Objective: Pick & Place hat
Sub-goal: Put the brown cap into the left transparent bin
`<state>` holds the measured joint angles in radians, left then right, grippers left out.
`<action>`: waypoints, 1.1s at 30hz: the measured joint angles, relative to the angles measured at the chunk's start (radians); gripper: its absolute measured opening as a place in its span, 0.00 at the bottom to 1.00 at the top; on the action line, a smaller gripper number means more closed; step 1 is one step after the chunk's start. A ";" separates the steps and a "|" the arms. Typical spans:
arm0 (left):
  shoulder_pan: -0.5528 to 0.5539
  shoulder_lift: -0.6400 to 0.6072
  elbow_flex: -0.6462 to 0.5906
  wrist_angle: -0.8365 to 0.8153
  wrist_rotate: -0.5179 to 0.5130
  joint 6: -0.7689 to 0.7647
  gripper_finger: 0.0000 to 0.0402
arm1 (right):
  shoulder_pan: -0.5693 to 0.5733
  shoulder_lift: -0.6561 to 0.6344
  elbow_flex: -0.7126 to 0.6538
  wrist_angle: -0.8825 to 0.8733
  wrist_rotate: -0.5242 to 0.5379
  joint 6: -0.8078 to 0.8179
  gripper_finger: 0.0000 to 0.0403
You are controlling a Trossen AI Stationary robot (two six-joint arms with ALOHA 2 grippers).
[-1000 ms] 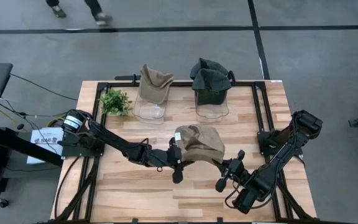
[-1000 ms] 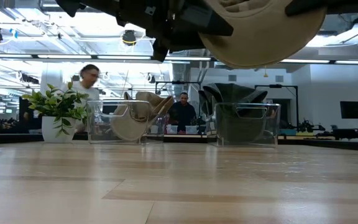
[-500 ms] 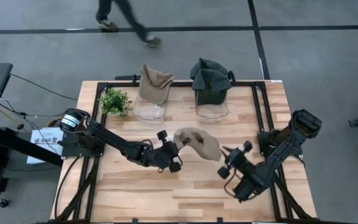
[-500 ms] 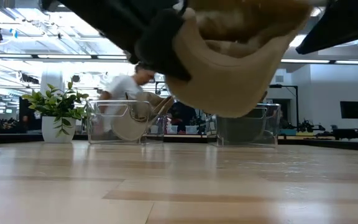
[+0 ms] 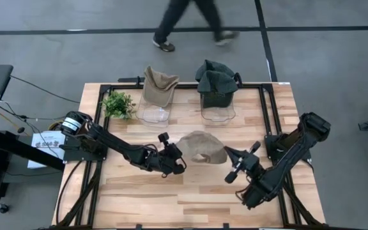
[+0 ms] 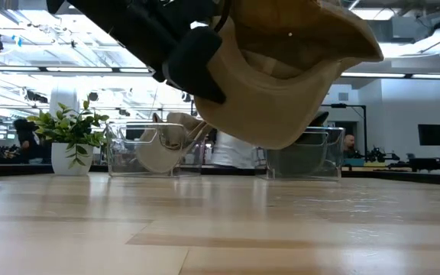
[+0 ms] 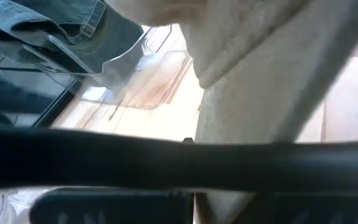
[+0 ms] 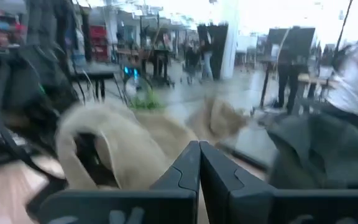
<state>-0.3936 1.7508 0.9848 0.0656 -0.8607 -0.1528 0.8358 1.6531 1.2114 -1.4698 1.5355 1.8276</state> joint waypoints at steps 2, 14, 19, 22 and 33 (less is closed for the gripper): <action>-0.001 0.000 0.000 0.001 0.000 0.004 0.03 | 0.000 0.000 0.042 0.082 0.028 -0.127 0.00; -0.001 0.000 0.000 0.009 0.034 0.006 0.03 | -0.073 0.000 0.069 0.991 -0.299 -1.337 0.00; -0.015 0.000 0.000 0.011 0.034 0.007 0.03 | -0.211 -0.023 0.070 0.902 -0.556 -1.358 0.00; -0.027 0.000 0.000 0.014 0.035 0.014 0.03 | -0.295 -0.017 0.069 0.845 -0.640 -1.365 0.00; -0.030 0.000 0.002 0.031 0.076 0.010 0.03 | -0.457 -0.023 0.069 0.534 -0.301 -1.184 0.00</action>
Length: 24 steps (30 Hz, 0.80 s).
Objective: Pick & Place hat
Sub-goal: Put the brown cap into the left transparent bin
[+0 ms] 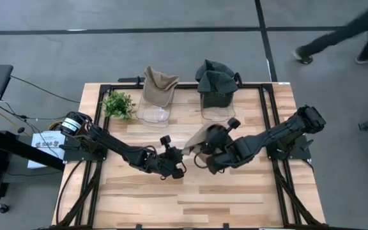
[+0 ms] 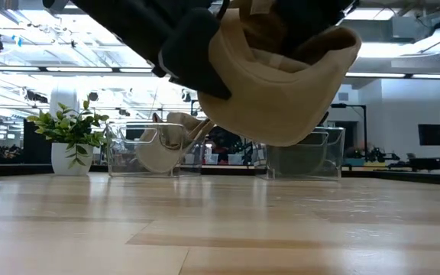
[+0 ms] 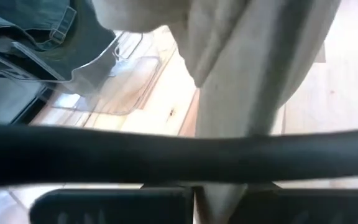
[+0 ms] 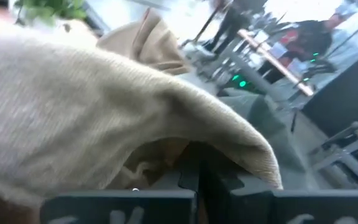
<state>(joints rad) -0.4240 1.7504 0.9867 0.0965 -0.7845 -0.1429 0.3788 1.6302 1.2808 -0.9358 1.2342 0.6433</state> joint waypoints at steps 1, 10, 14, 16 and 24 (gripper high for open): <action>0.001 0.000 0.000 0.001 0.000 0.000 0.03 | 0.000 0.000 0.000 -0.005 0.019 0.014 0.00; 0.005 0.000 0.000 -0.001 0.015 -0.019 0.03 | 0.134 -0.002 0.000 0.013 0.075 -0.062 0.00; 0.006 0.000 0.000 0.001 0.015 -0.026 0.03 | 0.204 -0.002 -0.001 0.084 -0.062 -0.162 0.00; 0.011 0.000 0.000 0.005 0.015 -0.029 0.03 | 0.235 -0.003 -0.001 0.148 -0.100 -0.230 0.00; 0.015 0.000 0.000 0.016 0.010 -0.048 0.03 | 0.261 -0.008 -0.001 0.288 -0.260 -0.373 0.00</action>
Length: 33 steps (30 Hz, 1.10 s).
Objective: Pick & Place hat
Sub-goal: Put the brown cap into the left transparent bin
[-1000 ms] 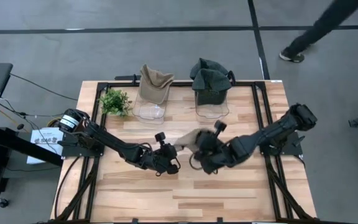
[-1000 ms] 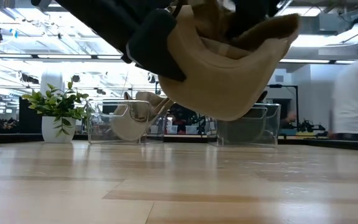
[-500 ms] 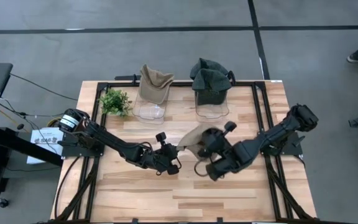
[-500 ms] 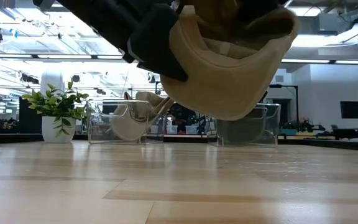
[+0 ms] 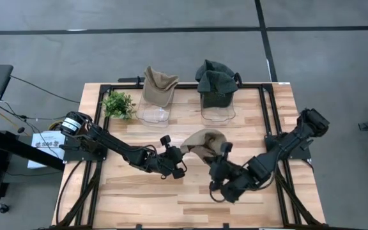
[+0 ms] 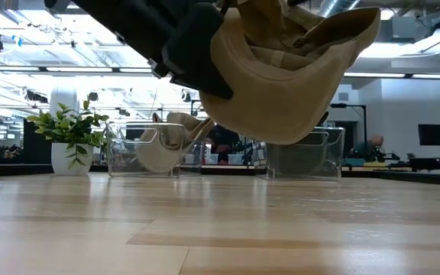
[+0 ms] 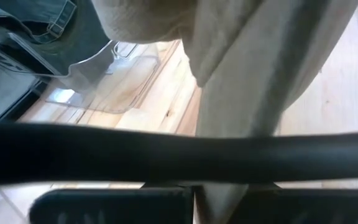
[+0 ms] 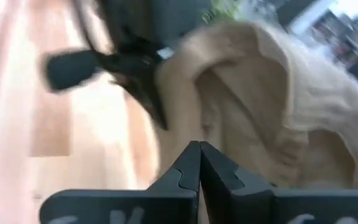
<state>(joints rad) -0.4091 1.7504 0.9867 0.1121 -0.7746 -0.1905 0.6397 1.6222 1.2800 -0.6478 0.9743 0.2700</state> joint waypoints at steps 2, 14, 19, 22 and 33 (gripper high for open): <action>-0.002 0.000 0.000 0.001 -0.001 0.000 0.03 | -0.030 0.000 0.000 -0.030 0.002 0.029 0.00; -0.004 0.000 0.000 0.028 0.036 -0.002 0.03 | -0.312 0.037 -0.002 -0.001 0.069 0.022 0.00; -0.002 0.000 0.000 0.031 0.034 -0.007 0.03 | -0.306 0.034 -0.001 0.015 0.308 0.043 0.00; -0.001 0.000 0.000 0.030 0.037 -0.009 0.03 | -0.277 0.034 -0.001 0.047 0.331 0.016 0.00; 0.005 0.000 0.000 0.025 0.042 -0.023 0.03 | -0.093 0.034 -0.001 0.058 0.060 0.118 0.00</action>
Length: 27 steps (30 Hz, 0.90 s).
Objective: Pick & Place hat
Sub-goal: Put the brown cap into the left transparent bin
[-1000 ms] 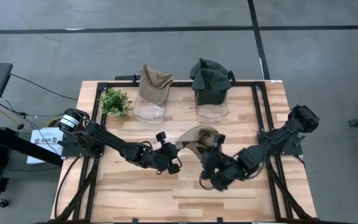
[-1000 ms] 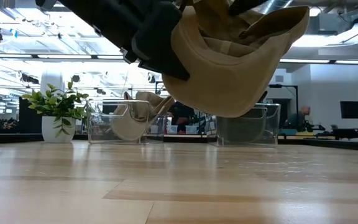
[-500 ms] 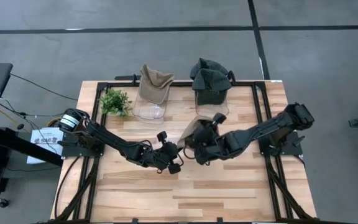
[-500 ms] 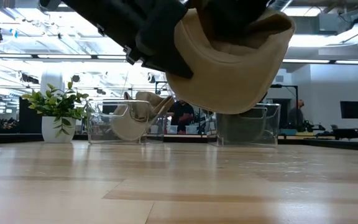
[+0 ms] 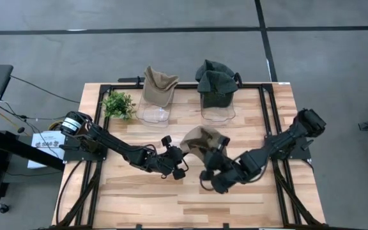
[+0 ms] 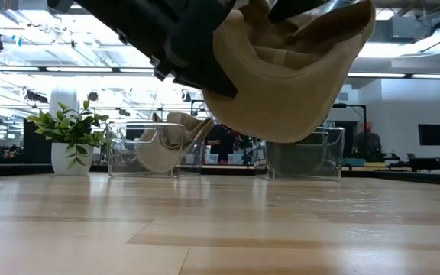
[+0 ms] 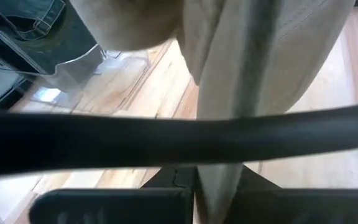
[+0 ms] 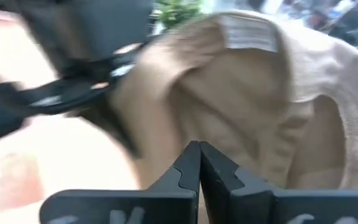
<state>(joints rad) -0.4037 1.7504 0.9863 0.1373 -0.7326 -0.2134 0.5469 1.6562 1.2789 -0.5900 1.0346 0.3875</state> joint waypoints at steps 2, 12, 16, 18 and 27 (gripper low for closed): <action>0.002 0.000 0.000 0.000 -0.003 -0.001 0.03 | 0.026 0.000 0.000 0.000 -0.034 0.022 0.00; 0.001 0.000 0.000 0.001 -0.031 -0.004 0.03 | 0.140 -0.034 0.000 -0.089 0.312 0.044 0.00; -0.001 0.000 0.000 0.001 -0.032 -0.004 0.03 | 0.098 -0.067 0.000 -0.159 0.408 0.075 0.00; -0.001 0.000 0.000 0.001 -0.032 -0.005 0.03 | 0.054 -0.080 0.000 -0.182 0.416 0.077 0.00; -0.008 0.000 0.000 0.001 -0.020 -0.004 0.03 | -0.148 -0.097 0.000 -0.219 0.526 0.027 0.00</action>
<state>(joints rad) -0.4115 1.7504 0.9863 0.1380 -0.7524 -0.2173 0.3988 1.5591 1.2789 -0.8093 1.5603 0.4144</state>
